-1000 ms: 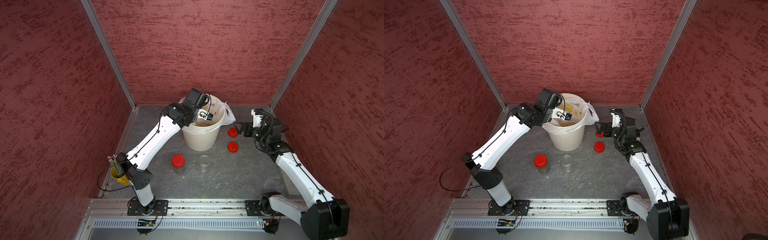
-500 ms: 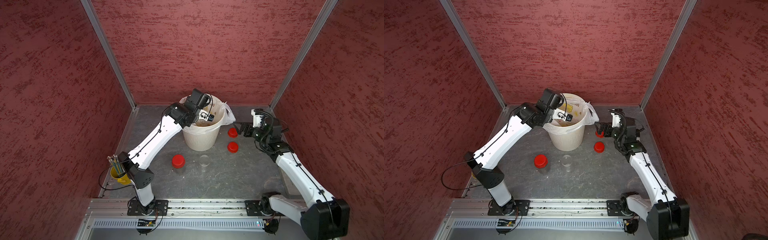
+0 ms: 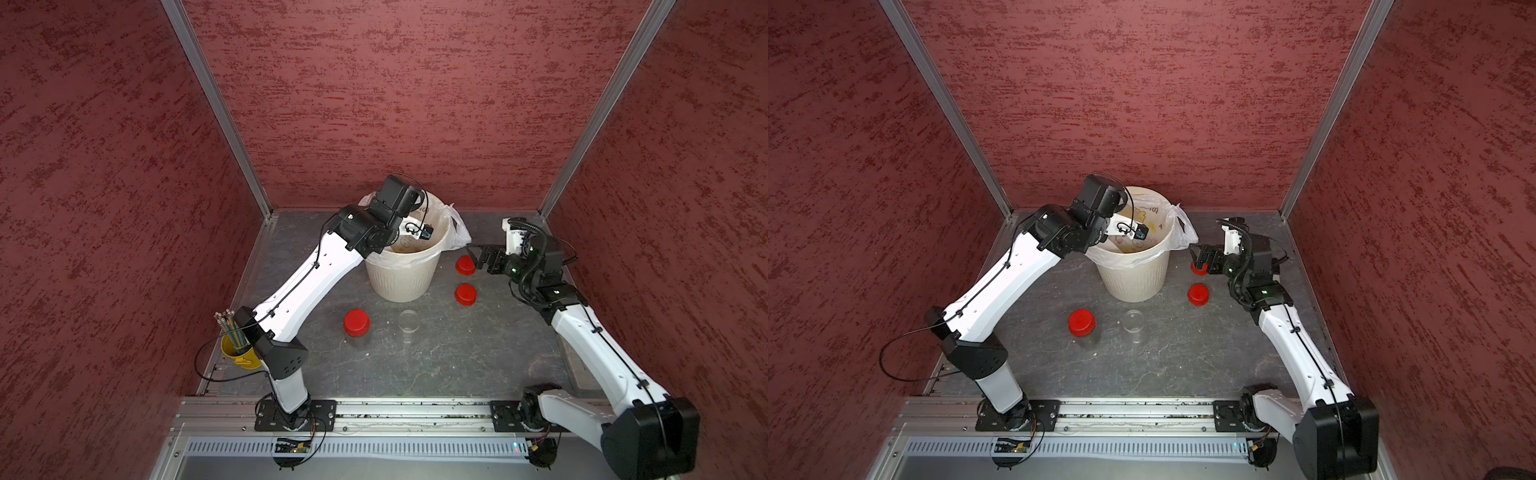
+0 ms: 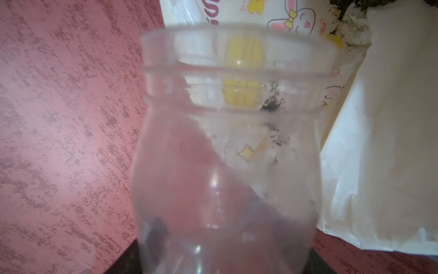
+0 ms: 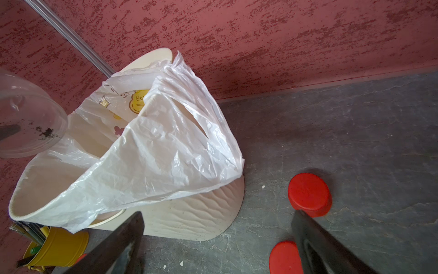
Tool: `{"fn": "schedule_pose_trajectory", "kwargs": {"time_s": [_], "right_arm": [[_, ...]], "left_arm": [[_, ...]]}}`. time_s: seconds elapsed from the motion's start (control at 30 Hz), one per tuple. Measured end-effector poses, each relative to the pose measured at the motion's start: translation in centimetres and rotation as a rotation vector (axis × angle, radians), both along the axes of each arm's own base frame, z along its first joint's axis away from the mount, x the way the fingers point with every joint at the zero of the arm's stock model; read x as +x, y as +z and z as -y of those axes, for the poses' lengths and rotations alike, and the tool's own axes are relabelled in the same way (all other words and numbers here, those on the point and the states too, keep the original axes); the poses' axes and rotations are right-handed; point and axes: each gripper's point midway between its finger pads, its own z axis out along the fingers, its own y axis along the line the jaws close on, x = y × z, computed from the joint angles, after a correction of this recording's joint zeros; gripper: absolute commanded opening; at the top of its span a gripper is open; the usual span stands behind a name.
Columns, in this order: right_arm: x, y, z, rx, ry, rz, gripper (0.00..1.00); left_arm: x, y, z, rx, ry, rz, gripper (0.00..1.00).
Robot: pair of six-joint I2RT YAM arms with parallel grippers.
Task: Empty moldy tea leaves from jars
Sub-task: Pour the moldy tea leaves from the jar into the trash bin.
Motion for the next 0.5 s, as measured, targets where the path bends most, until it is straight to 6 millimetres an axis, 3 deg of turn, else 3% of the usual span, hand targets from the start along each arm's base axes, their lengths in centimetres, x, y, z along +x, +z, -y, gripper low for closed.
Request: {"fn": "schedule_pose_trajectory", "kwargs": {"time_s": [0.17, 0.4, 0.5], "right_arm": [[0.0, 0.0, -0.1, 0.004, 0.004, -0.002, 0.99], [-0.2, 0.1, -0.4, 0.011, 0.023, -0.001, 0.99], [-0.5, 0.5, -0.7, 0.021, 0.045, 0.009, 0.99]], "left_arm": [[0.3, -1.3, -0.7, 0.024, 0.017, -0.025, 0.67], [0.7, -0.5, -0.1, -0.029, 0.001, 0.014, 0.67], [0.5, -0.9, -0.7, -0.084, -0.010, 0.017, 0.67]]}}
